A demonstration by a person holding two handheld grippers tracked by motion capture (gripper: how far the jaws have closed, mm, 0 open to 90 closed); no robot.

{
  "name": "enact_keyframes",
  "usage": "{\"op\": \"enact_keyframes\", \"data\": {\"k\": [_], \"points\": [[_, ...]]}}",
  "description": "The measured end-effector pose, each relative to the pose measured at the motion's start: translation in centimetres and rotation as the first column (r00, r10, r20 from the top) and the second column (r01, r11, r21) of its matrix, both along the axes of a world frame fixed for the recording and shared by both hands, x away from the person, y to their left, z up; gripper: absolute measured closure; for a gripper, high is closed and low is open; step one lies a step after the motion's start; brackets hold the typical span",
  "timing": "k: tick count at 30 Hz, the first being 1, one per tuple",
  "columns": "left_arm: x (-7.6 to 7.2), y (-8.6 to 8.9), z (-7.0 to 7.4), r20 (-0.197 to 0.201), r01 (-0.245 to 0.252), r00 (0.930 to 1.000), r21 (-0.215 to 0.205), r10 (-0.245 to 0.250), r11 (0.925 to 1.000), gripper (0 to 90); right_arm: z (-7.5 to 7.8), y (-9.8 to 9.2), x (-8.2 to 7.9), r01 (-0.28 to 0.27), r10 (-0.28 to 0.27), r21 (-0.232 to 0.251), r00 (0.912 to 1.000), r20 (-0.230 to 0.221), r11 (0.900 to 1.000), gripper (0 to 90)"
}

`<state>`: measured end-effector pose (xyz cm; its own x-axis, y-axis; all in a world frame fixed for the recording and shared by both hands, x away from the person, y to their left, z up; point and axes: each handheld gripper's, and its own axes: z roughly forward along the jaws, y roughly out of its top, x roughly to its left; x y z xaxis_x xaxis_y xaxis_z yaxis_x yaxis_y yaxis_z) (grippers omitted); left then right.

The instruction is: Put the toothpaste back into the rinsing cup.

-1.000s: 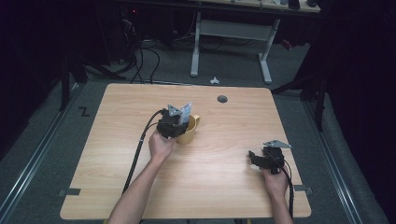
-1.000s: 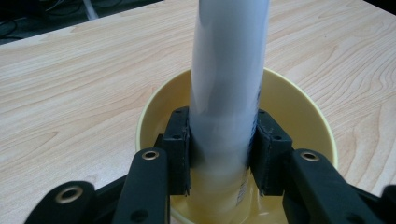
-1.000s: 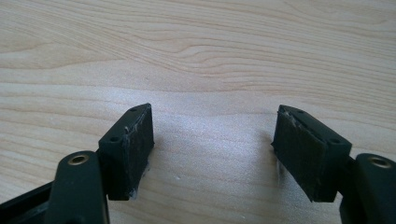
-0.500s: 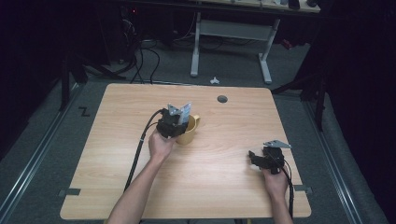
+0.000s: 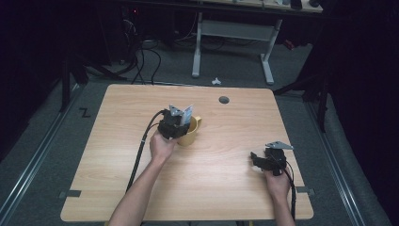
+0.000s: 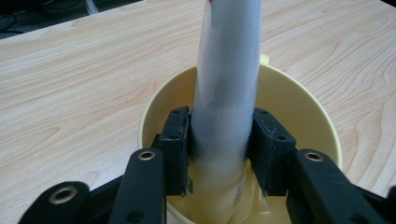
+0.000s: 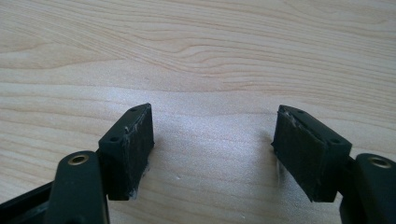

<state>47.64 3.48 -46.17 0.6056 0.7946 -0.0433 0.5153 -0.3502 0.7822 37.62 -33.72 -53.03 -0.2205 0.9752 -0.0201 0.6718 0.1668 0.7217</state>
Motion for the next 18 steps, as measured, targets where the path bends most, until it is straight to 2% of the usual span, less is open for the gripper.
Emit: {"op": "enact_keyframes", "data": {"k": [11, 18], "points": [[-0.12, -0.19, 0.04, 0.002, 0.014, 0.9999, -0.011, -0.013, 0.9999, 50.9, 0.00, 0.00, 0.00, 0.000, 0.000, 0.000, 1.0000, 0.000, 1.000, 29.0], [-0.35, 0.00, 0.47, 0.023, 0.014, 0.9997, -0.017, -0.013, 0.9998, 42.2, 0.00, 0.00, 0.00, 0.000, 0.000, 0.000, 1.0000, 0.000, 1.000, 29.0]]}}
